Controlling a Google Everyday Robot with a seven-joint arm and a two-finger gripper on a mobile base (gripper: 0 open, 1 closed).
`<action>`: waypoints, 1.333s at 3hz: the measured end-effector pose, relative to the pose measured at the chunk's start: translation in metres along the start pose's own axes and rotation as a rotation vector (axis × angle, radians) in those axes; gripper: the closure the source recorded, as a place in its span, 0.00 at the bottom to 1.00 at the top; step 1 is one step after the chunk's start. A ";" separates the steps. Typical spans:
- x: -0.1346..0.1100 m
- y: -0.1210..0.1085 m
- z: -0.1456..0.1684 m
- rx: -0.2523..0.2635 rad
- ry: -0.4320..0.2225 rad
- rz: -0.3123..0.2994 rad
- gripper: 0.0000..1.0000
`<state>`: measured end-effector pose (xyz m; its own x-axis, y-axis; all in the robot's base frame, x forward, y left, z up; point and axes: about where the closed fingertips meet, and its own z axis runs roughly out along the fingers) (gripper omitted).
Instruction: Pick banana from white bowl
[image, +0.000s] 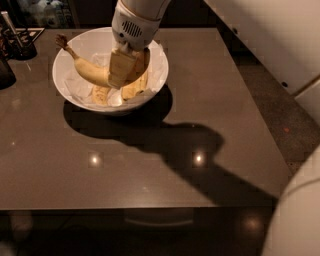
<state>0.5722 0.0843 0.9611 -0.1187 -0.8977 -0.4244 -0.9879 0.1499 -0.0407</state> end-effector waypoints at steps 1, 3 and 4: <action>0.032 0.025 -0.023 -0.001 -0.030 0.062 1.00; 0.104 0.074 -0.077 0.015 -0.054 0.143 1.00; 0.104 0.074 -0.077 0.016 -0.055 0.143 1.00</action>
Offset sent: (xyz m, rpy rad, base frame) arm -0.0814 -0.1148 0.0174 0.0726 0.0464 -0.1636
